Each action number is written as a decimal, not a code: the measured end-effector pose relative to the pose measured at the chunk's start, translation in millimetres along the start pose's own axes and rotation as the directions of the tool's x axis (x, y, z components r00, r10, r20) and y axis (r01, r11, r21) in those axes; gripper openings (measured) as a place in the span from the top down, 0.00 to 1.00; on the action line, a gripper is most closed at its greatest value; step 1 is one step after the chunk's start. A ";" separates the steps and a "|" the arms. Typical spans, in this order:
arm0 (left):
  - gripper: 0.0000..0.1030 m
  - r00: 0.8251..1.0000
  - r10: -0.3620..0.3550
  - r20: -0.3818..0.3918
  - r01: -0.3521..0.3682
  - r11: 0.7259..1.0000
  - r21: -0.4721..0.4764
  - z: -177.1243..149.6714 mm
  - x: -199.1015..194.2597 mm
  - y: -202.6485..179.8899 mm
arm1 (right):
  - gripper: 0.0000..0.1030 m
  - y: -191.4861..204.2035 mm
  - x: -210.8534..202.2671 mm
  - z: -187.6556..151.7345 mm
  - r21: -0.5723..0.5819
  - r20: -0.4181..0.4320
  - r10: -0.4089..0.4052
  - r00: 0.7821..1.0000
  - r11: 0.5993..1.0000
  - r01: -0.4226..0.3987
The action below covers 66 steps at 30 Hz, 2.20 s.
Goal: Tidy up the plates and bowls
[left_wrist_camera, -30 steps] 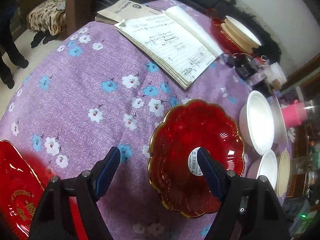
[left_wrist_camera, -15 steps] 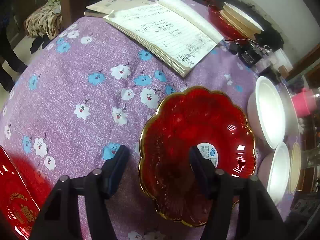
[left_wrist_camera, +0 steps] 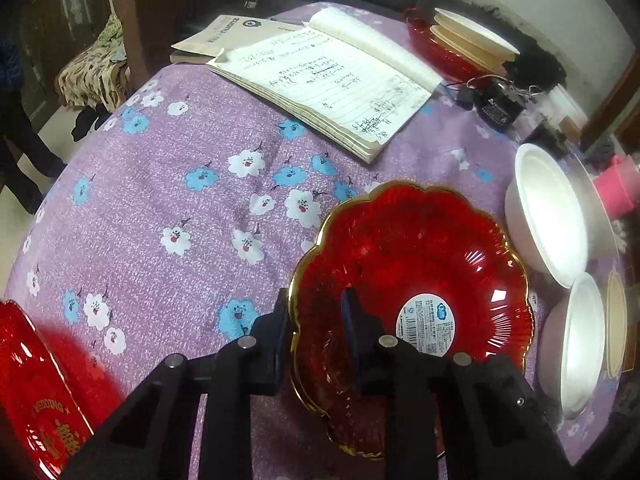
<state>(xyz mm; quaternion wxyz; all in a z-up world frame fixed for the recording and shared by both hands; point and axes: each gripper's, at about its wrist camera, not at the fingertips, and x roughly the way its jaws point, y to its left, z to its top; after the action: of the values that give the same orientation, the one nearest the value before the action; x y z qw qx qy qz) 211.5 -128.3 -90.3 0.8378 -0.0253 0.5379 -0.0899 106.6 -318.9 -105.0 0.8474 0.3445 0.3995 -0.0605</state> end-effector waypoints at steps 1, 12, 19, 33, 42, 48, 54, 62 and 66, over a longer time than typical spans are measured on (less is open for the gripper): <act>0.79 1.000 0.007 0.006 -0.007 1.000 0.007 -1.2 -1.8 -0.7 | 0.91 0.6 -0.6 -0.3 -0.005 0.003 -0.002 1.000 1.000 0.002; 0.79 0.986 0.051 0.157 -0.052 0.999 0.004 -15.6 -75.1 17.9 | 0.90 32.2 -37.4 -15.9 -0.116 0.084 0.073 0.994 0.991 -0.063; 0.78 0.953 0.130 0.275 -0.124 0.992 -0.038 -42.2 -142.2 67.8 | 0.90 86.3 -67.7 -51.8 -0.210 0.095 0.192 0.977 0.963 -0.169; 0.77 0.894 0.294 0.337 -0.262 0.955 -0.136 -101.3 -183.8 155.4 | 0.88 178.8 -68.5 -147.6 -0.438 -0.036 0.246 0.969 0.867 -0.236; 0.77 0.918 0.274 0.285 -0.255 0.961 -0.104 -107.2 -156.3 169.6 | 0.88 178.4 -42.0 -159.4 -0.467 -0.060 0.153 0.986 0.869 -0.163; 0.77 0.929 0.256 0.268 -0.241 0.967 -0.088 -112.0 -149.7 177.6 | 0.87 180.8 -35.6 -163.0 -0.490 -0.051 0.112 0.992 0.863 -0.123; 0.76 0.946 0.239 0.220 -0.221 0.970 -0.105 -116.4 -139.6 191.4 | 0.87 185.7 -25.4 -170.1 -0.510 -0.061 0.077 0.995 0.855 -0.098; 0.76 0.914 0.327 0.240 -0.307 0.944 -0.116 -117.0 -141.7 200.3 | 0.81 206.8 -19.1 -184.6 -0.669 0.049 -0.001 0.999 0.743 0.034; 0.76 0.913 0.326 0.247 -0.298 0.944 -0.144 -120.5 -149.0 209.6 | 0.80 198.9 -29.9 -166.5 -0.653 0.080 0.013 0.997 0.756 0.042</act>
<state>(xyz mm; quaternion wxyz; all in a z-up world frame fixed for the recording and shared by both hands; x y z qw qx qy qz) 67.8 110.7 -36.5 0.9037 0.0056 0.4211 0.0773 55.8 -68.6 -50.9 0.9291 0.0213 0.3640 0.0625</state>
